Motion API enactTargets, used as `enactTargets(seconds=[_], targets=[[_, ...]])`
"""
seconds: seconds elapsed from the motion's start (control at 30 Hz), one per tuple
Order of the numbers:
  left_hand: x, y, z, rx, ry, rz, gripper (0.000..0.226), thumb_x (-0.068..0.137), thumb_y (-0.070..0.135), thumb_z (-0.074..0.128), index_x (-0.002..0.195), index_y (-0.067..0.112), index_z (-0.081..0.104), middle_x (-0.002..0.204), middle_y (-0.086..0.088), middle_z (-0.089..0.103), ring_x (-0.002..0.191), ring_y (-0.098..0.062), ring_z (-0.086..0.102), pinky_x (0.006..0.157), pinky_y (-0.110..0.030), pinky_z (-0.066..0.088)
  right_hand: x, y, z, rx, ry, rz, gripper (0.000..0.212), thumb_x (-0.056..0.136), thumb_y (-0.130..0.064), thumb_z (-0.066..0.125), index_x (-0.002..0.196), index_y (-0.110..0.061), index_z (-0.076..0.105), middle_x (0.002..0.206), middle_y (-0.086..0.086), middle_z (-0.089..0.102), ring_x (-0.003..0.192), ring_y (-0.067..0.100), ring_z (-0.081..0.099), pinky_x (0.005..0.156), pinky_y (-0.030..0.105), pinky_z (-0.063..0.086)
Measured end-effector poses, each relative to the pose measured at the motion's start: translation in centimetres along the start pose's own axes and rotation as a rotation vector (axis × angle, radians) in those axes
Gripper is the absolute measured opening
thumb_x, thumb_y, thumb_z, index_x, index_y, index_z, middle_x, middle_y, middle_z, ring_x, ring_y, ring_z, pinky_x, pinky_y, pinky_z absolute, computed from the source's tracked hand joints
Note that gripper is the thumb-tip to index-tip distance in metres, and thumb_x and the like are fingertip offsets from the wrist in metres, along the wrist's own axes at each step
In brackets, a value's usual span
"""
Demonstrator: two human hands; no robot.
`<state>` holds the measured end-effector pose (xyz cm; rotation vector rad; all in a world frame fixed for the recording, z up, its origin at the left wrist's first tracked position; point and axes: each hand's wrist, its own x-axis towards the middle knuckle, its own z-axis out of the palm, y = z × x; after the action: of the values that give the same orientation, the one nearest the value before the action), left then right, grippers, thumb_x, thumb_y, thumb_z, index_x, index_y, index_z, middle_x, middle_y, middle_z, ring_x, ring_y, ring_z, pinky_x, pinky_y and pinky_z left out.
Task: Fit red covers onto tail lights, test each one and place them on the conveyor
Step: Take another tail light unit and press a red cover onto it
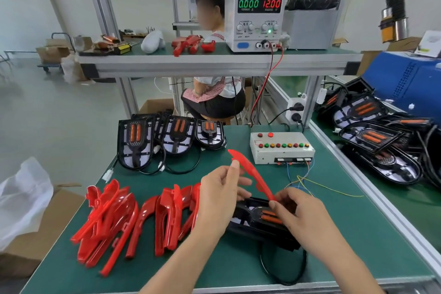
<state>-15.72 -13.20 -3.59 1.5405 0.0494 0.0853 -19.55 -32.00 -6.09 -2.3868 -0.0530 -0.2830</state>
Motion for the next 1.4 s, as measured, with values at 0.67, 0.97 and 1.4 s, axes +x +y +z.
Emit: enactTargets(seconds=[0.67,0.97,1.4], targets=[[2.0,-4.1,-0.4,0.672,-0.242,-0.417,0.019,0.104,0.011,0.047,0.114,-0.002,0.056,0.119,-0.018,0.057,0.097,-0.034,0.065,0.075,-0.038,0.061,1.3,3.6,-0.3,-0.191,-0.053,0.114,0.008,0.095,-0.025,0.067,0.091,-0.020,0.063,0.095,-0.005,0.068,0.093,0.021,0.062,0.083,0.035,0.047],[2.0,-5.3,-1.7,0.051,-0.115,-0.569,0.045,0.108,0.044,0.039,0.119,0.010,0.066,0.113,-0.011,0.075,0.107,-0.029,0.070,0.102,-0.046,0.053,0.1,4.2,-1.1,0.003,-0.077,0.009,0.016,0.094,-0.020,0.070,0.089,-0.034,0.062,0.097,-0.019,0.069,0.097,-0.001,0.062,0.086,0.024,0.049],[1.5,-5.8,-2.0,0.074,-0.226,-0.306,0.054,0.087,0.060,0.070,0.108,0.010,0.064,0.101,-0.007,0.078,0.106,-0.028,0.072,0.103,-0.048,0.053,-0.4,4.9,-0.4,0.194,-0.021,0.027,0.020,0.082,-0.016,0.083,0.084,-0.033,0.071,0.100,-0.022,0.071,0.100,-0.001,0.065,0.089,0.025,0.049]])
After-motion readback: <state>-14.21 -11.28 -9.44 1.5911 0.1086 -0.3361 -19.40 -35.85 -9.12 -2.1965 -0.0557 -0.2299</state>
